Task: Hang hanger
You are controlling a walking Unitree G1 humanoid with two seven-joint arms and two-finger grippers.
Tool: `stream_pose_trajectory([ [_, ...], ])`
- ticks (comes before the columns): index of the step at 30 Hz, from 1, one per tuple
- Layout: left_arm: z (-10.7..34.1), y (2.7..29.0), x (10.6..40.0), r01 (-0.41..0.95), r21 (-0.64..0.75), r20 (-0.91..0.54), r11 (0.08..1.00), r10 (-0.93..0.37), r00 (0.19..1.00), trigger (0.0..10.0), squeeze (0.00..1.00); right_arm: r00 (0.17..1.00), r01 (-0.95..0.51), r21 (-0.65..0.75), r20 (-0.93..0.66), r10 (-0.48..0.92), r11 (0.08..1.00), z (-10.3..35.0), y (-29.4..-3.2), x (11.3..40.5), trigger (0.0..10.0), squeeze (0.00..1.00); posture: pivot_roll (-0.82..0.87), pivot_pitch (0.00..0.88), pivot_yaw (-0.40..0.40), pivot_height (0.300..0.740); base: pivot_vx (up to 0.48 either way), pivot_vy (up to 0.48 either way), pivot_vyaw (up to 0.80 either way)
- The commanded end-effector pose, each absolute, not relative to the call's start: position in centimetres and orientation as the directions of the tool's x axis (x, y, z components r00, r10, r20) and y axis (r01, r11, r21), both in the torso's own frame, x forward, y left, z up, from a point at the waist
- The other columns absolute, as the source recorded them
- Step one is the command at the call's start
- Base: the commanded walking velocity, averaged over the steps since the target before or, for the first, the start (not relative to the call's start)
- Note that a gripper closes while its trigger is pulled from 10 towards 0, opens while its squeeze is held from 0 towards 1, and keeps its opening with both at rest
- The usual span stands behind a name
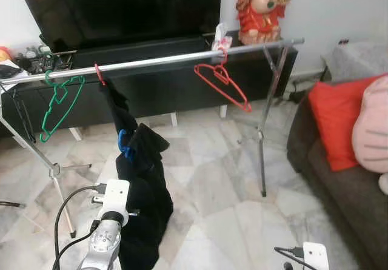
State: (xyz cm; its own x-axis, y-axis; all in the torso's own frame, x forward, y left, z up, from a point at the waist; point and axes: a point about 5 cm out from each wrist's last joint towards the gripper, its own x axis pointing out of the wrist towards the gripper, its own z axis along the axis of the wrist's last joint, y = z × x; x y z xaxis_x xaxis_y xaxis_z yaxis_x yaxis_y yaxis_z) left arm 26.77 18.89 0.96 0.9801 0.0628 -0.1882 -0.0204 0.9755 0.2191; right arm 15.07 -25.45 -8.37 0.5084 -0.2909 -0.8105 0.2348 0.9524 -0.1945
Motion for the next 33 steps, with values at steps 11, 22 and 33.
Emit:
stream_pose_trajectory([
  [11,1.4,19.1,26.9,-0.029,0.217,-0.166,0.976,0.066,0.984,10.0,0.00,0.484,0.243,-0.190,-0.826,-0.288,0.951,-8.8,-24.8,14.5,10.0,0.00,-0.16,0.000,0.058,0.740,0.000,0.335,0.00],
  [22,1.5,19.1,26.9,-0.034,0.215,-0.159,0.976,0.069,0.985,10.0,0.00,0.508,0.229,-0.169,-0.820,-0.266,0.959,-8.9,-22.5,15.7,10.0,0.00,-0.15,0.000,0.055,0.740,0.000,0.333,0.00],
  [33,1.7,18.8,27.1,-0.028,0.213,-0.148,0.977,0.061,0.987,10.0,0.00,0.497,0.239,-0.171,-0.824,-0.272,0.956,-8.9,-23.3,15.3,10.0,0.00,-0.15,0.000,0.057,0.740,0.000,0.312,0.00],
])
